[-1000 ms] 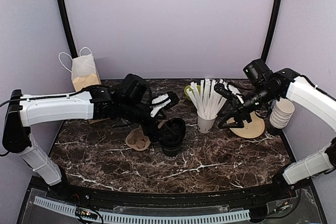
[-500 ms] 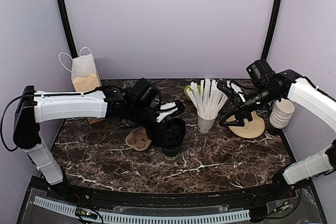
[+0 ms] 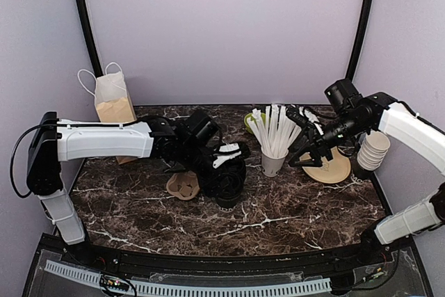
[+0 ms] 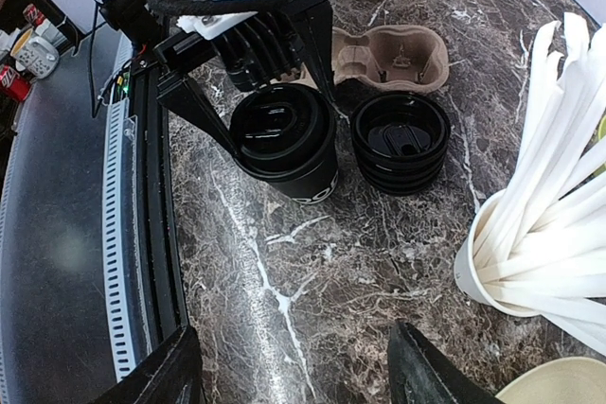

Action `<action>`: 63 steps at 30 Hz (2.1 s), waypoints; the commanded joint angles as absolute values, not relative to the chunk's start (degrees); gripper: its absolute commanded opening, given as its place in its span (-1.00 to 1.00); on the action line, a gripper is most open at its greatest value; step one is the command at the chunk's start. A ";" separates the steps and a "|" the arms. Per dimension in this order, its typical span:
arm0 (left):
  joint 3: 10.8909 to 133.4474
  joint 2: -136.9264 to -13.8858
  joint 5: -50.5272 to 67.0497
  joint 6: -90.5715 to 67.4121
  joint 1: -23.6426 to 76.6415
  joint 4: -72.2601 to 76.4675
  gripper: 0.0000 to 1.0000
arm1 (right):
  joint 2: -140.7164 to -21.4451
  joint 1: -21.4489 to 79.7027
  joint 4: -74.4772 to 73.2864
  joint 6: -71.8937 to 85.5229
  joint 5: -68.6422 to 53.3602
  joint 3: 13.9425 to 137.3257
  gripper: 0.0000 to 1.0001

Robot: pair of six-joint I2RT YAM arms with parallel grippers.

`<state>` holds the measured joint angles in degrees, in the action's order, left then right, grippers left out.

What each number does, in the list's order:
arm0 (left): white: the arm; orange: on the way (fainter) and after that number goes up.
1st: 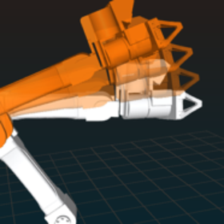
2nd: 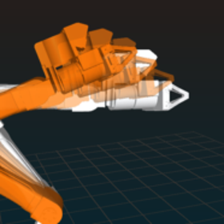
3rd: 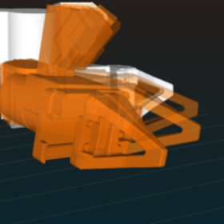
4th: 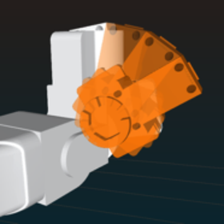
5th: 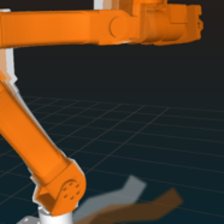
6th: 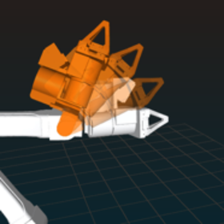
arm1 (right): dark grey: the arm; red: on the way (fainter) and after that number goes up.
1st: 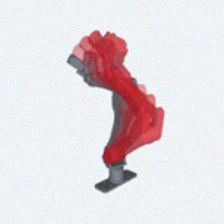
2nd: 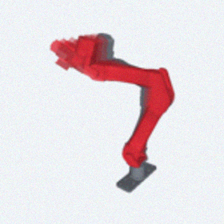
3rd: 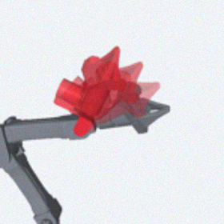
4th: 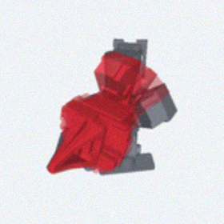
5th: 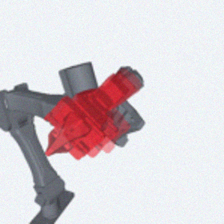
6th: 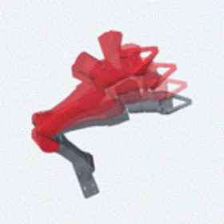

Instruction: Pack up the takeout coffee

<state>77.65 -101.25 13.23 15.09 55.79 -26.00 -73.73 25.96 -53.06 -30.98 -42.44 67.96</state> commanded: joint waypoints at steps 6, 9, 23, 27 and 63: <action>80.04 -99.20 12.15 14.14 56.16 -32.19 0.52 | -75.65 25.44 -51.69 -30.59 -43.88 68.57 0.34; 79.67 -95.99 12.51 11.80 56.16 -33.28 0.50 | -76.39 25.49 -51.94 -30.67 -44.33 69.05 0.34; 67.51 -76.35 2.38 -4.66 55.10 -34.91 0.54 | -81.16 25.49 -53.04 -32.03 -48.56 72.63 0.33; 66.53 -76.13 3.64 -5.05 55.04 -31.75 0.66 | -82.21 25.51 -53.32 -32.26 -49.65 73.36 0.33; 70.44 -94.56 13.10 11.16 55.46 -21.87 0.87 | -79.94 25.66 -49.97 -29.71 -43.86 69.35 0.28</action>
<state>67.59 -93.08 12.21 9.63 55.29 -21.91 -80.66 25.80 -51.16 -29.85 -43.83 69.87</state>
